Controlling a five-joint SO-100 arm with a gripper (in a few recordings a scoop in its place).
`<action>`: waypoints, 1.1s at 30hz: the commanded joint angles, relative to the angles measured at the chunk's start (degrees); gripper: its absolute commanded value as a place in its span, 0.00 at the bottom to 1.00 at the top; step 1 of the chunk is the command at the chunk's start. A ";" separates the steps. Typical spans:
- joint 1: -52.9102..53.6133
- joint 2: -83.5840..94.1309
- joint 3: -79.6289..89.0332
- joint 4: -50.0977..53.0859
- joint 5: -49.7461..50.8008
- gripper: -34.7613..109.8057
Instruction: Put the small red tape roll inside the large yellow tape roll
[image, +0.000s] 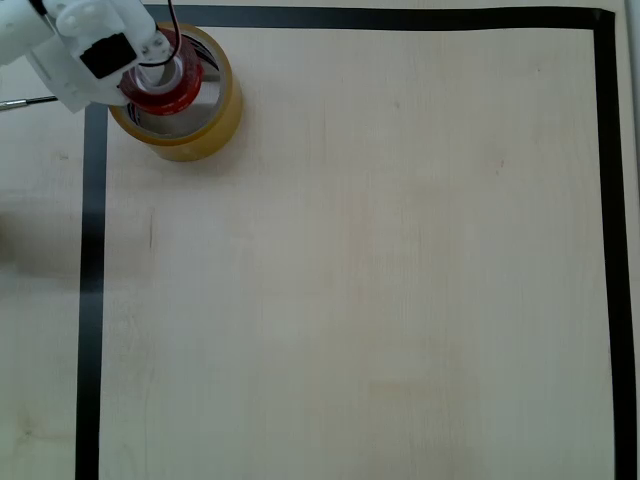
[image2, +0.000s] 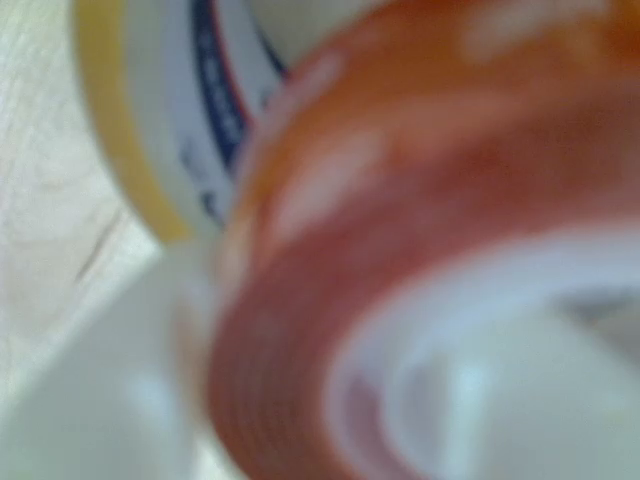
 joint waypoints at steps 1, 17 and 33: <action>-1.41 1.14 -1.58 0.35 -0.35 0.31; 2.46 1.05 -6.68 1.93 -0.88 0.40; 20.30 39.73 22.32 -16.79 7.29 0.40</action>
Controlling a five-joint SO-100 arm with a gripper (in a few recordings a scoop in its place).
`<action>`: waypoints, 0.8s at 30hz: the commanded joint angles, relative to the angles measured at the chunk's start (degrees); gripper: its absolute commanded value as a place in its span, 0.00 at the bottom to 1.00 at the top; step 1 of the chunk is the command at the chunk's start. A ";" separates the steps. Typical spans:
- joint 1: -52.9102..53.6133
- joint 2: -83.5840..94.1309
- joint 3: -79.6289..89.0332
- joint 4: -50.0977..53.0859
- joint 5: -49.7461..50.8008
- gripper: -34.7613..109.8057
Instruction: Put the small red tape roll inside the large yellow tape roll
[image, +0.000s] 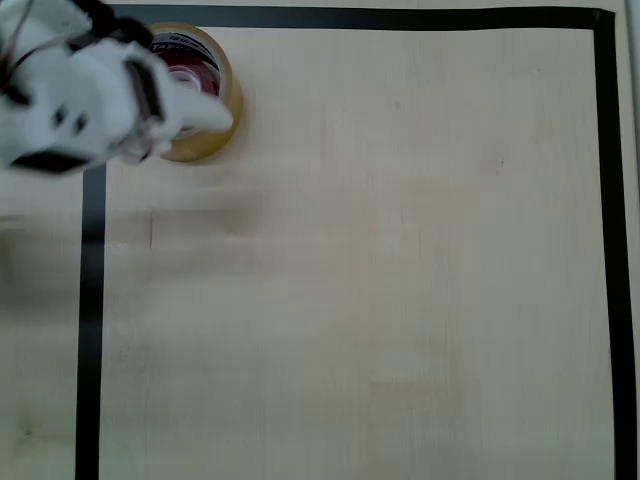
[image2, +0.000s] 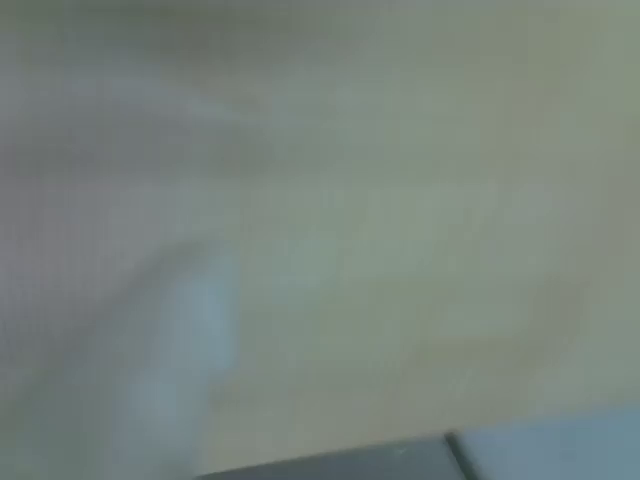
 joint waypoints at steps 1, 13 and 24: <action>1.67 21.97 18.02 -9.32 4.39 0.40; 7.29 54.84 54.40 -26.89 7.29 0.37; 10.63 80.95 80.33 -30.50 6.77 0.37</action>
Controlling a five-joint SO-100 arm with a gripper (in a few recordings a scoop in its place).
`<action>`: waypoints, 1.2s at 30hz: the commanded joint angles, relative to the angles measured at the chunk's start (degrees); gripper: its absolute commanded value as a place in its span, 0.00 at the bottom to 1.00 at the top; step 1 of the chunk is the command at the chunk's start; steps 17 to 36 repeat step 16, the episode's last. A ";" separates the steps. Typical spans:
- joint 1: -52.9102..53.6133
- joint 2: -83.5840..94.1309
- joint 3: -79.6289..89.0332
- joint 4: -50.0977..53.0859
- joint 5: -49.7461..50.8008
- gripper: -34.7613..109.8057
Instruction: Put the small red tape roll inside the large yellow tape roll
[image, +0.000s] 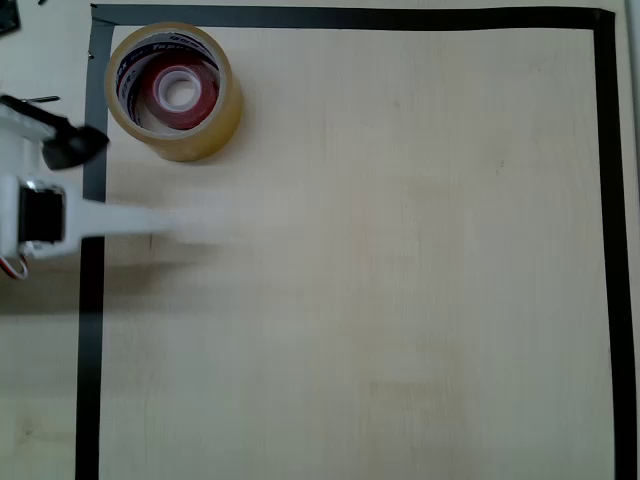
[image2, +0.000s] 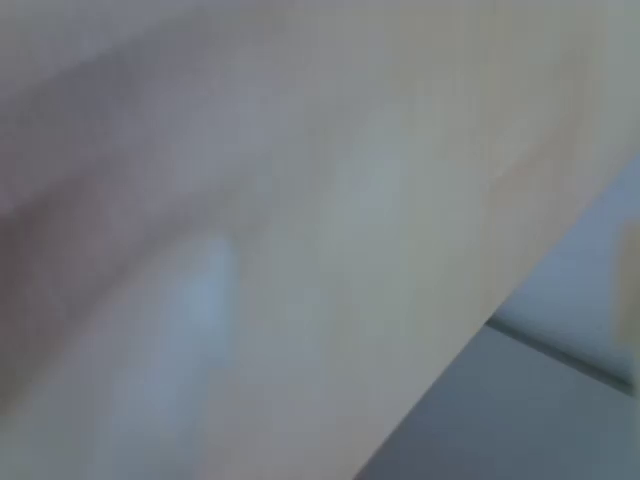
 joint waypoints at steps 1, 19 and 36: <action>-0.18 2.72 1.93 -2.29 0.70 0.37; -1.23 2.72 2.11 -2.72 -3.69 0.37; -1.23 2.72 2.11 -2.72 -3.69 0.37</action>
